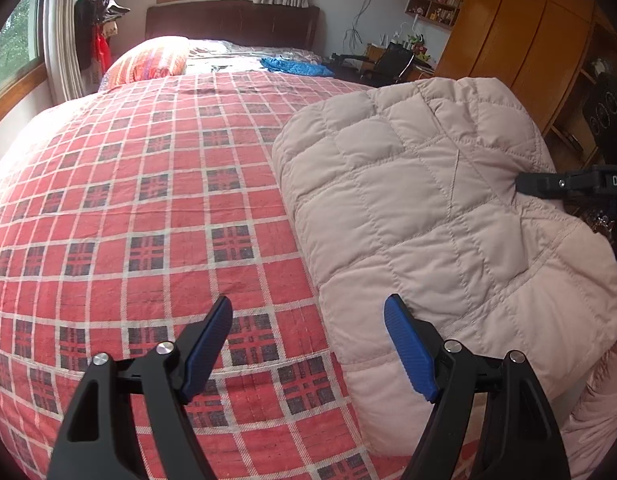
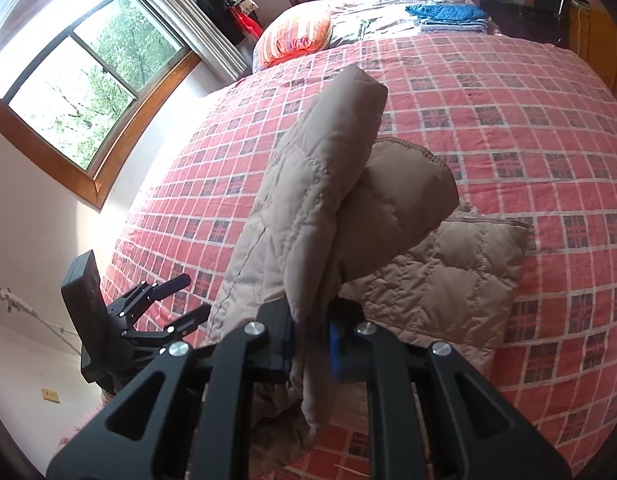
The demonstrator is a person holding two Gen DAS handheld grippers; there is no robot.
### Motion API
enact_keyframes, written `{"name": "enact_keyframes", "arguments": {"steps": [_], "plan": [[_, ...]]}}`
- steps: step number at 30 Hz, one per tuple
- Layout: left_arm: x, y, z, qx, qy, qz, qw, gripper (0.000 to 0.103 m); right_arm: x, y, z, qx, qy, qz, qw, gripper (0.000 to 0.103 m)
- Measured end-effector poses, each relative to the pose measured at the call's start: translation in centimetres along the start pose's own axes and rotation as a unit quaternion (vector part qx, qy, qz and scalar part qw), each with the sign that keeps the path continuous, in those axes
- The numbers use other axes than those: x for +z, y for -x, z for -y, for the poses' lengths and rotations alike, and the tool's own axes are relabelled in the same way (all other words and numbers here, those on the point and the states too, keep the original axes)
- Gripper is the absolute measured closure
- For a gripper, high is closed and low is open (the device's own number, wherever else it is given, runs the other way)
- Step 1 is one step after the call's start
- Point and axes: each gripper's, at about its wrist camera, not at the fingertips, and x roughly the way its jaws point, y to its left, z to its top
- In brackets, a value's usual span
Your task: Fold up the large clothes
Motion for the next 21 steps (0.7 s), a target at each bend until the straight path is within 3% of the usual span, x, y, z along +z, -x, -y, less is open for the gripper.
{"name": "enact_keyframes", "arguments": {"steps": [8, 16, 21], "plan": [[1.1, -2.3, 3.5, 0.001, -0.031, -0.012, 0.9994, 0.024, -1.3, 1.7, 5.5, -0.021, -0.043, 0.006, 0.999, 0.091], [0.7, -4.7, 6.1, 0.018, -0.054, -0.018, 0.9982, 0.024, -3.5, -2.3, 12.2, -0.026, -0.096, -0.034, 0.994, 0.091], [0.4, -5.4, 6.2, 0.026, -0.053, -0.022, 0.998, 0.023, -4.7, -4.7, 13.6, -0.016, -0.098, -0.04, 0.994, 0.09]]}}
